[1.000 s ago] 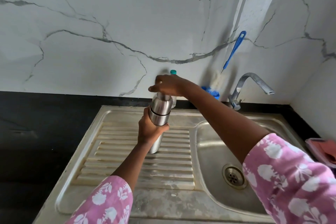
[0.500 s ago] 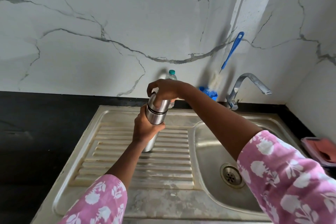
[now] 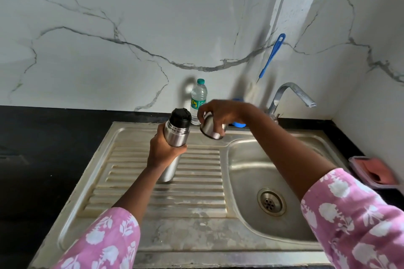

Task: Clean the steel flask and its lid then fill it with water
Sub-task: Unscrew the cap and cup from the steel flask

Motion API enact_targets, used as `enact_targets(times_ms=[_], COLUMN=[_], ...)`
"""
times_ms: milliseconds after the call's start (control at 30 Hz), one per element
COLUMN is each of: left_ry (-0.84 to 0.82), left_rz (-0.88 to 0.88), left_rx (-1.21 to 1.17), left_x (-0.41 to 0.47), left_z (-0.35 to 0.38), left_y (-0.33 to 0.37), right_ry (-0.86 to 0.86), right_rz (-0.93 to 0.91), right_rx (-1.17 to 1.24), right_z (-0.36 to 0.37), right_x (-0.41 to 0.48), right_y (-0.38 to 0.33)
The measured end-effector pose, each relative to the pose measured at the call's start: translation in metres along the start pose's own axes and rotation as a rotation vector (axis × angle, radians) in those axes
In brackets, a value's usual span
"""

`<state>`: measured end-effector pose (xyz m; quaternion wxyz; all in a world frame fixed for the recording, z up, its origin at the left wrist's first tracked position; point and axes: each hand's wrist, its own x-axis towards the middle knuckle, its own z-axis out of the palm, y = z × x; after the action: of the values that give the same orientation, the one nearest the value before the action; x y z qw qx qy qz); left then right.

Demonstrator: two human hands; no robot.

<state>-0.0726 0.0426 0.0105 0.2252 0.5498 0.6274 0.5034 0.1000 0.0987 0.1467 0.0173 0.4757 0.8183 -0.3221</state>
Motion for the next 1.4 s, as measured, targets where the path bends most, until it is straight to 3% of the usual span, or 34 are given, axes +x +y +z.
enact_targets(times_ms=[200, 333, 767, 867, 1000, 1067, 1233, 1400], left_ry=[0.036, 0.050, 0.065, 0.059, 0.034, 0.039, 0.080, 0.093], left_rz=[0.003, 0.010, 0.012, 0.027, 0.023, 0.018, 0.013, 0.007], left_rx=[-0.009, -0.001, 0.043, 0.065, 0.057, 0.064, 0.163, 0.151], left_x=[-0.010, -0.014, -0.027, -0.029, -0.030, -0.030, -0.029, -0.025], left_z=[-0.004, -0.008, -0.016, -0.016, -0.012, -0.009, 0.004, 0.004], left_y=[0.001, 0.001, 0.000, 0.000, 0.002, 0.006, 0.022, 0.032], right_ry=[-0.118, -0.181, -0.218, -0.034, 0.421, 0.494, 0.550, 0.737], right_rz=[0.052, 0.033, 0.126, 0.170, 0.340, 0.297, 0.298, 0.224], right_rx=[-0.218, -0.220, -0.203, 0.086, 0.674, 0.597, 0.019, -0.116], right_z=[0.096, 0.140, 0.154, 0.119, 0.068, 0.056, 0.066, 0.063], right_x=[0.001, -0.001, -0.003, 0.000, -0.006, -0.006, 0.005, 0.007], right_y=[0.032, 0.041, 0.051, 0.041, 0.002, -0.021, -0.060, -0.063])
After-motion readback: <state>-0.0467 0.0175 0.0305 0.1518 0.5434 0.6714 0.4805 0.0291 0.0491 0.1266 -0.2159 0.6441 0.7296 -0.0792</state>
